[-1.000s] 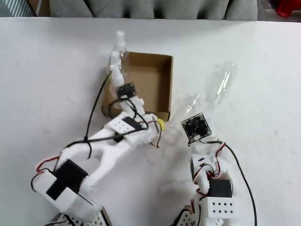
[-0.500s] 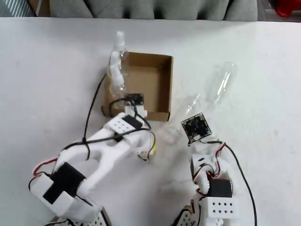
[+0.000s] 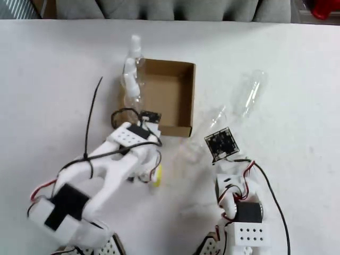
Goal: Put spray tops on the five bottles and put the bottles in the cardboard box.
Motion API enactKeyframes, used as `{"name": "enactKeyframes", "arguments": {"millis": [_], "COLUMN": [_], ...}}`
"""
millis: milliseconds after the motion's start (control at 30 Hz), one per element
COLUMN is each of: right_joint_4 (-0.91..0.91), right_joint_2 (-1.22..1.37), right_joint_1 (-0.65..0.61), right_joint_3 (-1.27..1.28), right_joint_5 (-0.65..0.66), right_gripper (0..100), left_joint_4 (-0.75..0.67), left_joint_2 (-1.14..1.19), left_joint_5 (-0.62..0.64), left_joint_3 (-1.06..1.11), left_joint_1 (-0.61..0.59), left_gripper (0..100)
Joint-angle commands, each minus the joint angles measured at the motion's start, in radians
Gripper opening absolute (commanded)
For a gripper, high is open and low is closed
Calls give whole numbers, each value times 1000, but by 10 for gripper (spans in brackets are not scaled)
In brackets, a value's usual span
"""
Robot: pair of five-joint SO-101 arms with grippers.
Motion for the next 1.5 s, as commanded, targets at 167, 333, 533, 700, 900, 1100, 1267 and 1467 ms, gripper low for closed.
{"name": "enactKeyframes", "arguments": {"millis": [167,333,533,700,900,1100,1267,1467], "right_joint_4": [-4,-2,-2,-2,79,193,232,275], "right_joint_2": [-1,-1,-1,-5,-1,1,65,400], "right_joint_1": [-5,-5,-2,-2,-1,-2,-8,-8], "right_joint_3": [11,11,11,3,-80,-241,-376,-658], "right_joint_5": [14,14,5,-37,-104,-173,-180,-304], "right_gripper": [18,18,16,15,15,15,15,15], "left_joint_4": [133,94,23,84,92,91,86,-17], "left_joint_2": [-219,-223,-226,-226,-226,-226,-226,-226], "left_joint_5": [-29,-23,-21,-21,-28,-25,-28,-29], "left_joint_3": [9,2,-14,-64,-68,-60,-58,5], "left_joint_1": [-82,-85,-180,-194,-191,-145,-153,-148], "left_gripper": [248,248,248,248,248,248,247,246]}}
